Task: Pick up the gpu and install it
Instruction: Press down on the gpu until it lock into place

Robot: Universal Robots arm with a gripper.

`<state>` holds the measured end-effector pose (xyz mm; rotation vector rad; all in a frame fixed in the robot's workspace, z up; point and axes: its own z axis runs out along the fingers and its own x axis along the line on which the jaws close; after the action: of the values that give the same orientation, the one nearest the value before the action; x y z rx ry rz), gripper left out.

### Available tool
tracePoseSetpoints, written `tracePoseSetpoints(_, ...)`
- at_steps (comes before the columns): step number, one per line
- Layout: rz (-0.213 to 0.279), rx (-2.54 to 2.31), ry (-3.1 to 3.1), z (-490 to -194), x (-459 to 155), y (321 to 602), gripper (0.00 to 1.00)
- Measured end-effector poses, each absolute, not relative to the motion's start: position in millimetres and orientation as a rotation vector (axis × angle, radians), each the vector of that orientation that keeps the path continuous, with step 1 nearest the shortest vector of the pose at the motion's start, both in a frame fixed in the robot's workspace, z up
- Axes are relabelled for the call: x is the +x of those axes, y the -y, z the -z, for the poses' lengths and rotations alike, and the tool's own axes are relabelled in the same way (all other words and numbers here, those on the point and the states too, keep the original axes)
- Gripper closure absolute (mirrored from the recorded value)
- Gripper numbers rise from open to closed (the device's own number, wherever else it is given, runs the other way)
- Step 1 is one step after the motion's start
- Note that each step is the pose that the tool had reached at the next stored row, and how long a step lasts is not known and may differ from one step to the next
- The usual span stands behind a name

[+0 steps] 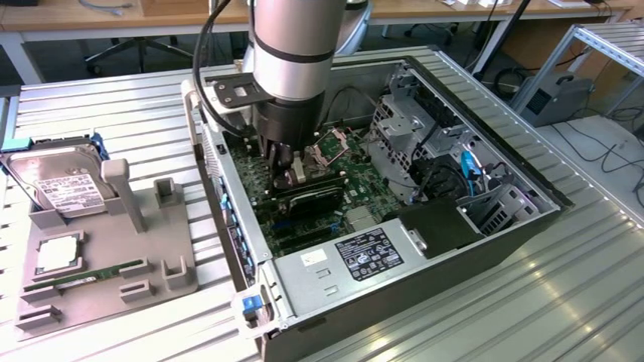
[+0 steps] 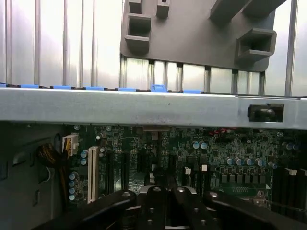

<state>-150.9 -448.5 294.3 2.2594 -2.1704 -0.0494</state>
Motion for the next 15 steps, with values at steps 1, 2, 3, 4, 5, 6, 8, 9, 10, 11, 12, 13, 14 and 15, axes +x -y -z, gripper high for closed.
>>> tracePoseSetpoints(1,0.049,2.259,2.170,-295.7,-150.9,448.5,0.89)
tracePoseSetpoints(2,0.049,2.260,2.171,-296.1,-150.9,448.5,0.89)
tracePoseSetpoints(3,0.049,2.260,2.171,-296.1,-150.9,448.5,0.89)
tracePoseSetpoints(4,0.049,2.260,2.171,-296.3,-150.9,448.5,0.89)
tracePoseSetpoints(5,0.049,2.259,2.170,-296.6,-150.9,448.5,0.89)
tracePoseSetpoints(6,0.049,2.260,2.170,-296.6,-150.9,448.6,0.89)
tracePoseSetpoints(8,0.049,2.259,2.171,-296.6,-150.9,448.5,0.89)
tracePoseSetpoints(9,0.049,2.259,2.171,-296.6,-150.9,448.5,0.89)
tracePoseSetpoints(10,0.049,2.259,2.170,-296.6,-150.9,448.5,0.89)
tracePoseSetpoints(11,0.049,2.259,2.170,-296.7,-150.9,448.5,0.89)
tracePoseSetpoints(12,0.049,2.259,2.170,-296.7,-150.9,448.5,0.89)
tracePoseSetpoints(13,0.049,2.259,2.170,-296.7,-150.9,448.5,0.89)
tracePoseSetpoints(14,0.049,2.259,2.170,-296.7,-150.9,448.6,0.89)
tracePoseSetpoints(15,0.049,2.259,2.170,-296.8,-151.0,448.9,0.89)
